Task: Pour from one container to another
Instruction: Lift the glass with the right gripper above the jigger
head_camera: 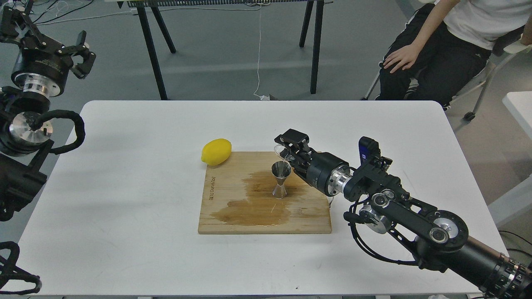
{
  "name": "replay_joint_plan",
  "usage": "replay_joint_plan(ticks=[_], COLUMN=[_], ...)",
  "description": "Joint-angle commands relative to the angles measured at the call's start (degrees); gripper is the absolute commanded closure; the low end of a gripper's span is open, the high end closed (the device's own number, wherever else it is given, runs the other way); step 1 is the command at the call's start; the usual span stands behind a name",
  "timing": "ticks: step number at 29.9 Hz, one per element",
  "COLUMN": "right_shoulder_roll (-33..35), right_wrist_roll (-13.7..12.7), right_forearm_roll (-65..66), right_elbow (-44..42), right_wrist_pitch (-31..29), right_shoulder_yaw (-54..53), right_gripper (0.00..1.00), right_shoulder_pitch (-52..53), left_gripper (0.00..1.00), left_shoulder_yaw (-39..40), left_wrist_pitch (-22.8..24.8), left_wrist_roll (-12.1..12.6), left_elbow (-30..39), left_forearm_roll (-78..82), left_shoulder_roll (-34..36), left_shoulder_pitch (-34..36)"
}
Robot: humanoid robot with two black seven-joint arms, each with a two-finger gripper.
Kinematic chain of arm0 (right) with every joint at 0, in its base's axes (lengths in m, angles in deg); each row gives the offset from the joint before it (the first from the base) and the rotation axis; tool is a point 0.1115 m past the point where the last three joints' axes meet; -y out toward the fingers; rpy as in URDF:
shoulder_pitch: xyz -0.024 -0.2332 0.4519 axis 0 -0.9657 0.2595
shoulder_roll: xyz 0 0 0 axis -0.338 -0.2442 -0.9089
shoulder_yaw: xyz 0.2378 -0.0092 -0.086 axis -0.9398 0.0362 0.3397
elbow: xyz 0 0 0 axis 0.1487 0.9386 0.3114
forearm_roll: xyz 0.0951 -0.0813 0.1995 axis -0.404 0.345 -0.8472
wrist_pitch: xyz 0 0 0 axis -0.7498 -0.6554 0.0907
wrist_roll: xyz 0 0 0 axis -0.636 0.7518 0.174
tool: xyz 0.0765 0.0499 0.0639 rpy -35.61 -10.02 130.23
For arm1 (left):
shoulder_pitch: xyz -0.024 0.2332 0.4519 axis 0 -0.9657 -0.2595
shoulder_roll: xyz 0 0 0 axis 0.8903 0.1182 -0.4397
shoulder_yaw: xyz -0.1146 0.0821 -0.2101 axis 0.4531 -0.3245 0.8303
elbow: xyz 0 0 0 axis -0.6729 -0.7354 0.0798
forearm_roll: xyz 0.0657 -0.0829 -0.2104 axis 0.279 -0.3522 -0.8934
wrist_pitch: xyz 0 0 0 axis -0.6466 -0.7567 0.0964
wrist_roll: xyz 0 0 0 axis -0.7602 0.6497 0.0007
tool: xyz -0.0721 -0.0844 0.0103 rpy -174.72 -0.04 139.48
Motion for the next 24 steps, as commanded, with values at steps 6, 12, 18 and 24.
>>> replay_joint_plan(ticks=[6,12,18,24], right_shoulder_roll=[-0.04,-0.04,0.05,0.05], right_wrist_roll=[0.20,0.73,1.17,2.05], right_forearm_roll=[3.79,9.16,15.92,20.49], right_elbow=[0.01,0.01,0.01,0.01], right_wrist_pitch=[-0.01,-0.01,-0.01,-0.10], right_shoulder_yaw=[0.22,0.39,0.65,1.01], right_gripper=[0.66,0.66,0.66,0.66], right_shoulder_pitch=[-0.02,-0.02,-0.46,-0.81], left_gripper=[0.00,0.00,0.00,0.00], left_shoulder_yaw=[0.00,0.09,0.09,0.09], left_wrist_pitch=[-0.02,-0.02,-0.02,0.07], left_wrist_roll=[0.05,-0.04,-0.04,-0.04], left_elbow=[0.05,0.05,0.05,0.05], left_forearm_roll=[0.00,0.00,0.00,0.00], left_shoulder_roll=[0.17,0.17,0.08,-0.01], left_shoulder_pitch=[0.00,0.00,0.00,0.00])
